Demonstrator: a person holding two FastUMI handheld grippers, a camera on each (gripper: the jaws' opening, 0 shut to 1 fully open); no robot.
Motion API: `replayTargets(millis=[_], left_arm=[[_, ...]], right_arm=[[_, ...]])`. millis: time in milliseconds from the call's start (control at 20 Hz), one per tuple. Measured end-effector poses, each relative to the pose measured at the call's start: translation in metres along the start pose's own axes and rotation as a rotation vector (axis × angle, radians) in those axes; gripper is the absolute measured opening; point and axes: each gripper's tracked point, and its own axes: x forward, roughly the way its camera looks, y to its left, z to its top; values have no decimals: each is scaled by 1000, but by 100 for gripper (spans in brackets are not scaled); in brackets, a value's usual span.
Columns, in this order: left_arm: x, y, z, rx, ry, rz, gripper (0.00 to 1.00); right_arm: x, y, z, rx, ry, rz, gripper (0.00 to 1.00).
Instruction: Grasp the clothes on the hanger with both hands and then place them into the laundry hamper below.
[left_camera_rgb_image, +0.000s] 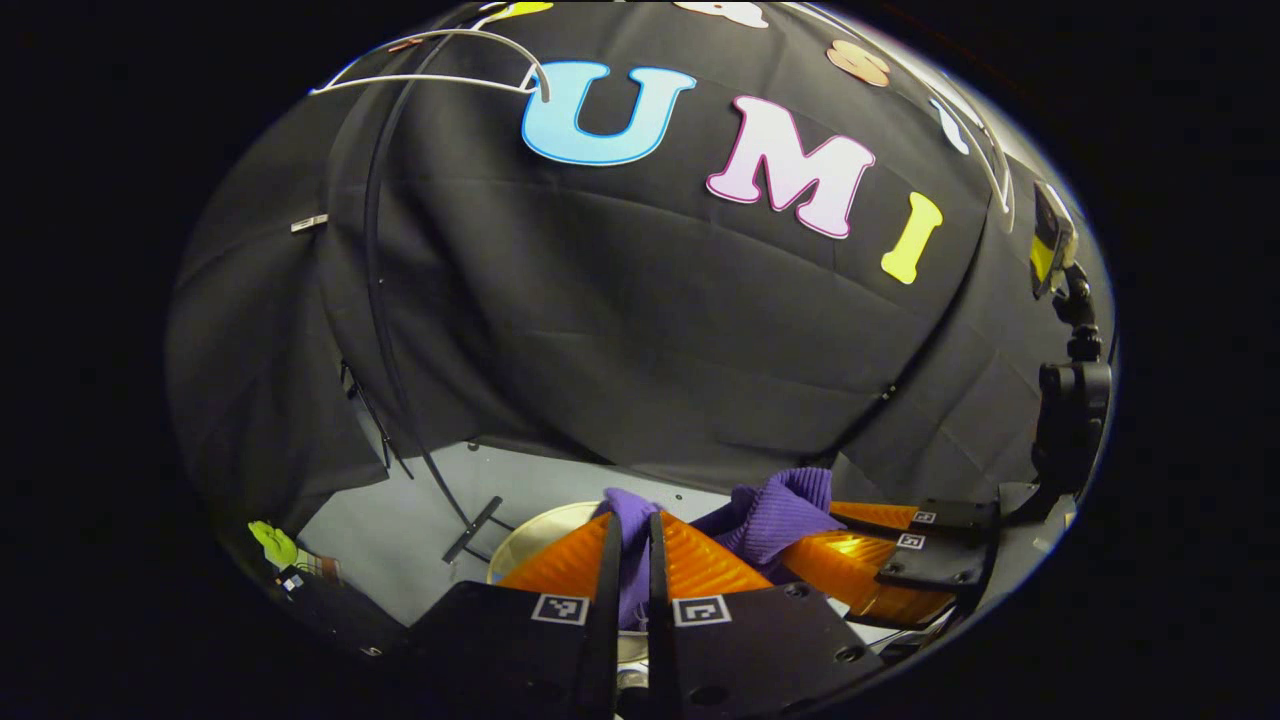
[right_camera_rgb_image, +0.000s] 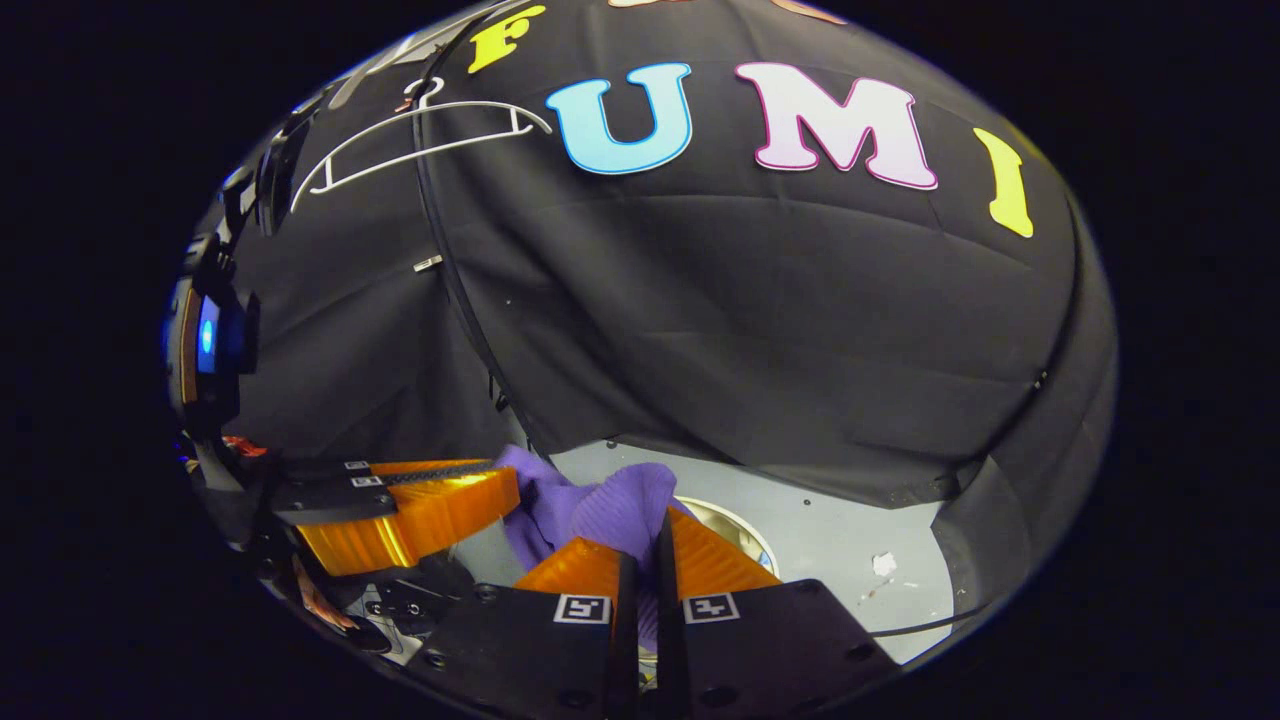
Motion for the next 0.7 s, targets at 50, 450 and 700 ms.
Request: replayTargets(millis=[50, 450, 700], left_arm=[[-1, 0, 6, 0, -16, -3, 17], [14, -3, -3, 1, 10, 15, 19], [6, 14, 2, -12, -4, 31, 21]], right_arm=[[0, 0, -1, 1, 3, 3, 12], [3, 13, 14, -13, -23, 43, 26], [2, 6, 10, -28, -12, 49, 66]])
